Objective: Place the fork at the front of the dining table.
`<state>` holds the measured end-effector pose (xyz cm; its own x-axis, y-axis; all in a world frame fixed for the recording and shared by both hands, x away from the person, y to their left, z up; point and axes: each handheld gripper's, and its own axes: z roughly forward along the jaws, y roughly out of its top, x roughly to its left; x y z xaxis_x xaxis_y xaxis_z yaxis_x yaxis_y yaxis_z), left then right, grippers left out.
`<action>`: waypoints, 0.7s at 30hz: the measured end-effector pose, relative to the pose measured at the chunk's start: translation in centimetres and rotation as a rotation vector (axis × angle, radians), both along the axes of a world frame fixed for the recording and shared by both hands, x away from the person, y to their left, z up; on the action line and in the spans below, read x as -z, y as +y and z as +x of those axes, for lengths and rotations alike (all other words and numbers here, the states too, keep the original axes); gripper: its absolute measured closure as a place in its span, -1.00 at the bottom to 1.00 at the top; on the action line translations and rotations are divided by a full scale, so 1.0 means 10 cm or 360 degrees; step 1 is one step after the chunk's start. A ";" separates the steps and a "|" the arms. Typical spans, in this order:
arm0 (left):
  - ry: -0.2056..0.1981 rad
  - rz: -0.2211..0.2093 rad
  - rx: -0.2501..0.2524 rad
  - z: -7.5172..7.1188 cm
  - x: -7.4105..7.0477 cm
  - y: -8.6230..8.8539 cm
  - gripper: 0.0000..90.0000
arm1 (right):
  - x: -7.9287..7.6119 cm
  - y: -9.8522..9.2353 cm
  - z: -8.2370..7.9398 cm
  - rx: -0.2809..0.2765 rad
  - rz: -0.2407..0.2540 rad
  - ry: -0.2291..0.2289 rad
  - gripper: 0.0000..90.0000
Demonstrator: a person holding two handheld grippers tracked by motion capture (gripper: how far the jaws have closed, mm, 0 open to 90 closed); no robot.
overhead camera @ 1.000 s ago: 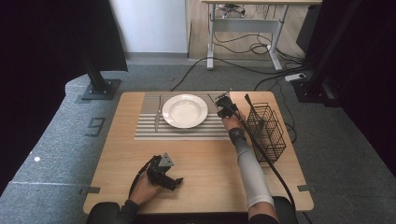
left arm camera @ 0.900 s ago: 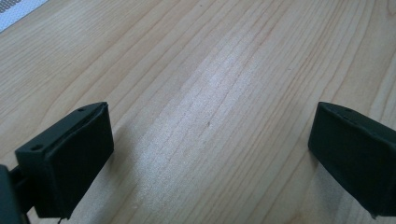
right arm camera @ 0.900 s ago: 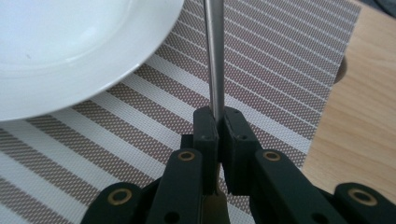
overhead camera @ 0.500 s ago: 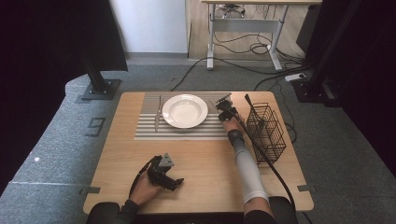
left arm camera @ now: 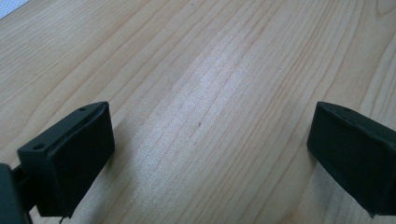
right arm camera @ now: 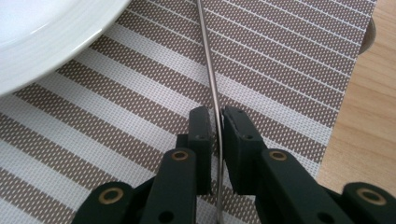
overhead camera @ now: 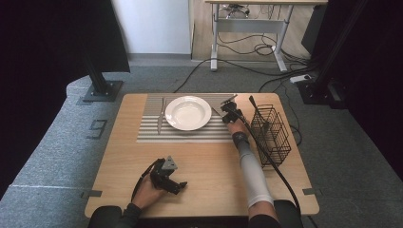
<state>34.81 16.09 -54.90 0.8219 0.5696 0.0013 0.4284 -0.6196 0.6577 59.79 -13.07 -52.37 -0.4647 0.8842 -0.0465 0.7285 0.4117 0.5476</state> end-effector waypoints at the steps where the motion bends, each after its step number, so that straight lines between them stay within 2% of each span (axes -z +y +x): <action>1: 0.0000 0.0000 0.0000 0.00 0.00 0.00 -0.99 | -0.01 0.00 -0.01 -0.0006 0.0006 -0.0011 0.70; 2: 0.0000 0.0000 0.0000 0.00 0.00 0.00 -0.99 | -0.04 -0.02 -0.04 -0.0006 0.0025 -0.0033 0.58; 3: 0.0000 0.0000 0.0002 0.00 0.00 0.00 -0.99 | -0.04 -0.02 -0.04 -0.0006 0.0025 -0.0033 0.58; 6: 0.0000 0.0000 0.0002 0.00 0.00 0.00 -0.99 | -0.14 -0.08 -0.18 -0.0006 0.0070 -0.0071 0.38; 9: 0.0002 -0.0002 0.0002 0.00 0.00 -0.01 -0.99 | -0.20 -0.12 -0.28 0.0005 0.0048 -0.0107 0.35; 13: 0.0002 -0.0002 0.0004 0.00 0.00 -0.01 -0.99 | -0.21 -0.14 -0.36 0.0014 0.0036 -0.0110 0.36; 17: 0.0003 -0.0003 0.0003 0.00 0.00 -0.01 -0.99 | -0.16 -0.16 -0.40 0.0024 0.0015 -0.0072 0.43; 21: 0.0004 -0.0004 0.0002 0.00 0.00 -0.01 -0.99 | -0.12 -0.18 -0.43 0.0026 0.0055 -0.0052 0.52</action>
<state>34.79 16.00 -54.91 0.8226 0.5687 -0.0019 0.4292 -0.6186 0.6581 55.47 -14.89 -51.15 -0.4490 0.8930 -0.0307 0.7165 0.3803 0.5847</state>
